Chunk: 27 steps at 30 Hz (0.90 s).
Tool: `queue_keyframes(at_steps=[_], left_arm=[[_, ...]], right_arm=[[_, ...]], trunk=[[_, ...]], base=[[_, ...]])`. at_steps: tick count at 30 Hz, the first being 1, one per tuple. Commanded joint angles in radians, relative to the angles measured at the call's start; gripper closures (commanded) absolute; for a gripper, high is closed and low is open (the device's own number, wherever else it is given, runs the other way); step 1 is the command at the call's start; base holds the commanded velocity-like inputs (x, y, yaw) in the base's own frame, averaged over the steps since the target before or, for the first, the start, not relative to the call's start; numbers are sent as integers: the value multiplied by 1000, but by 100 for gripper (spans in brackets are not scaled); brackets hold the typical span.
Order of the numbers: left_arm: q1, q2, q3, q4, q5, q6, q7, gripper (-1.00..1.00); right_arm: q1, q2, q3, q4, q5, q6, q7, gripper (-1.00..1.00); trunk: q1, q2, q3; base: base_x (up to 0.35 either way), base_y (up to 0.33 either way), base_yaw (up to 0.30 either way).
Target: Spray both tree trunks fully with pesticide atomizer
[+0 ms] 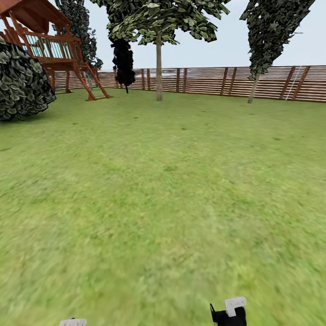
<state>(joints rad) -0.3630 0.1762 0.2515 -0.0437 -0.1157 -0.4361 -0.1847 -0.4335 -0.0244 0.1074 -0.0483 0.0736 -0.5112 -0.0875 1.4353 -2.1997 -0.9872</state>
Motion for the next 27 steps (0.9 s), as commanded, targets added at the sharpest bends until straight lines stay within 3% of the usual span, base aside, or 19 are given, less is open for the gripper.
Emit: queue_keyframes(at_steps=[1, 27], left_arm=[[-1, 0, 9, 1, -10, -3, -2, 100], [-1, 0, 9, 1, -10, -3, -2, 100]], right_arm=[[-1, 0, 6, 1, 8, -1, -9, -100], [-1, 0, 6, 1, 8, -1, -9, -100]], trunk=[[0, 0, -1], [0, 0, -1]], base=[[340, 0, 0], [340, 0, 0]])
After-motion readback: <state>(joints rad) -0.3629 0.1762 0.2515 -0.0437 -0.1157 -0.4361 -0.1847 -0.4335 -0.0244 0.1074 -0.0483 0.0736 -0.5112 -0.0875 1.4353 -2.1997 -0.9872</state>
